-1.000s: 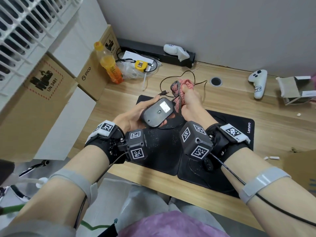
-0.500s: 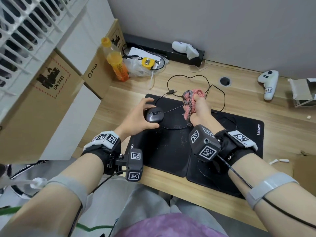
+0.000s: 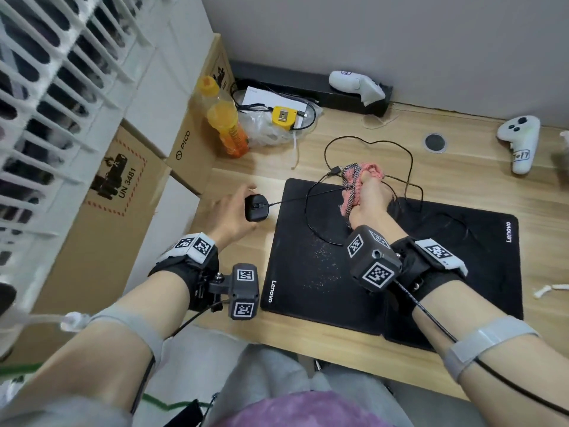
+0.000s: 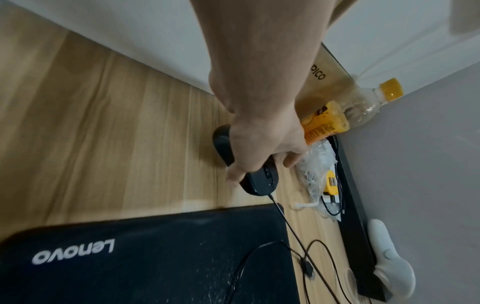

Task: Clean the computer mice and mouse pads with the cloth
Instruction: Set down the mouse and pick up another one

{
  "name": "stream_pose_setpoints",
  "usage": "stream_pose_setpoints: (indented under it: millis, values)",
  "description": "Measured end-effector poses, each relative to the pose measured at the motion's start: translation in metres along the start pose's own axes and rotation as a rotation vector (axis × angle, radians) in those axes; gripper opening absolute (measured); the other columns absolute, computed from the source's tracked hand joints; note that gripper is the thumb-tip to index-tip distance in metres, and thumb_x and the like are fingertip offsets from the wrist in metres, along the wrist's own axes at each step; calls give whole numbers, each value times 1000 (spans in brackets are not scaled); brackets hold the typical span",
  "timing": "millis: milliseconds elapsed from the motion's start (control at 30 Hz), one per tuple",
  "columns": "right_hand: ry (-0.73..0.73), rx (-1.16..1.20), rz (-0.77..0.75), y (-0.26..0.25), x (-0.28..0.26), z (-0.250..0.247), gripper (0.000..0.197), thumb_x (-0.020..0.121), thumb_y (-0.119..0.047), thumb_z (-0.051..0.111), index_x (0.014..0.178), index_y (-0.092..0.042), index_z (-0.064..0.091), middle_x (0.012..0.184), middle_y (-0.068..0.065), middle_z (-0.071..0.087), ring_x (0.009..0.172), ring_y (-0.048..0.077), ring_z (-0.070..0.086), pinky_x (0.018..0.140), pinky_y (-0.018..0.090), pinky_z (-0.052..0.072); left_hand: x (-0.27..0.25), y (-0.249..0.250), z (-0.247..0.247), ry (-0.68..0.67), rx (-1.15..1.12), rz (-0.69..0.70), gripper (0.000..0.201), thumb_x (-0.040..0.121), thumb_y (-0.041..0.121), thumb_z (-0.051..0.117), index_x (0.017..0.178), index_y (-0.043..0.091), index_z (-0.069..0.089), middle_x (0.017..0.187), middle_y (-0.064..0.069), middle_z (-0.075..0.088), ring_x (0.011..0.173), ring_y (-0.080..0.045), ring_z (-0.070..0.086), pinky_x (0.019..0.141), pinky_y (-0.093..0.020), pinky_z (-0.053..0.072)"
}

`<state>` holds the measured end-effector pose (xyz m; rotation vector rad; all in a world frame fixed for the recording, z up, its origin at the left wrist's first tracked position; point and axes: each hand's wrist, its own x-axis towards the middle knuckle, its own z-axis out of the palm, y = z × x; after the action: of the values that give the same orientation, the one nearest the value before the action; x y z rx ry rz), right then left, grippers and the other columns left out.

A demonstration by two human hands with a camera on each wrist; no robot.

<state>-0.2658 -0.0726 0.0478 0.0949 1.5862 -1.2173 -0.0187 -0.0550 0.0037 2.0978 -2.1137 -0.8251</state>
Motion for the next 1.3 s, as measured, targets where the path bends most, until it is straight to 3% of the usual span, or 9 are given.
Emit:
stream_pose_setpoints:
  millis: [133, 333, 433, 567, 733, 900, 1100, 1200, 1300]
  values:
    - [105, 44, -25, 4, 8, 3, 13, 95, -10, 51, 101, -4, 60, 89, 11, 68, 64, 23, 60, 63, 36, 52, 19, -17, -11, 12, 144, 22, 67, 71, 29, 75, 132, 29, 45, 124, -3, 65, 111, -30, 59, 91, -38, 45]
    - [55, 30, 7, 11, 12, -12, 14, 98, -12, 53, 84, -11, 56, 92, 12, 69, 92, 37, 68, 99, 56, 44, 57, -23, -9, -87, 209, 16, 64, 73, 13, 70, 132, 26, 48, 130, -5, 58, 118, -31, 54, 99, -42, 40]
    - [16, 29, 34, 18, 20, -16, 13, 99, -15, 53, 108, -6, 59, 120, 19, 64, 98, 35, 65, 91, 52, 49, 68, -25, -7, -38, 284, -5, 61, 77, 19, 68, 133, 26, 48, 134, -5, 55, 124, -31, 47, 102, -42, 34]
    - [-119, -51, 100, 30, 27, -12, 37, 100, -20, 49, 135, -7, 51, 110, 11, 66, 76, 24, 64, 62, 39, 47, 70, -2, -5, -74, 232, -4, 75, 80, 28, 67, 146, 25, 33, 151, -4, 36, 141, -29, 25, 112, -50, 19]
    - [-302, -72, 131, 41, 20, -1, 32, 100, -19, 45, 127, -8, 59, 106, 11, 70, 82, 25, 60, 69, 34, 45, 57, 71, 4, -80, -217, 334, 35, 95, 21, 52, 129, 17, 54, 131, -2, 53, 114, -19, 54, 98, -32, 41]
    - [-327, -58, 143, 44, 8, 9, 31, 100, -15, 47, 126, -2, 58, 112, 17, 65, 94, 27, 61, 93, 42, 46, 36, 102, 27, -244, -283, 64, 34, 105, 32, 29, 119, 10, 51, 117, -15, 62, 105, -30, 57, 76, -31, 33]
    - [-435, -93, 148, 35, 2, -1, 31, 102, -11, 44, 129, 1, 54, 98, 14, 66, 81, 22, 62, 65, 30, 47, 17, 107, 33, -212, -396, -72, 38, 107, 27, 21, 106, 5, 52, 109, -17, 55, 107, -30, 53, 85, -31, 36]
    - [-439, -79, 163, 29, -1, -12, 34, 103, -13, 41, 133, -1, 52, 110, 18, 65, 99, 30, 64, 85, 40, 52, 10, 108, 37, -275, -545, -162, 32, 105, 30, 31, 103, 13, 58, 100, -8, 58, 91, -22, 55, 87, -30, 48]
    - [-442, -95, 187, 25, 0, -22, 37, 103, -16, 44, 134, 1, 51, 131, 25, 58, 130, 43, 47, 110, 56, 34, 0, 112, 41, -371, -487, -236, 34, 104, 29, 33, 79, 16, 53, 72, -2, 53, 59, -16, 46, 51, -22, 41]
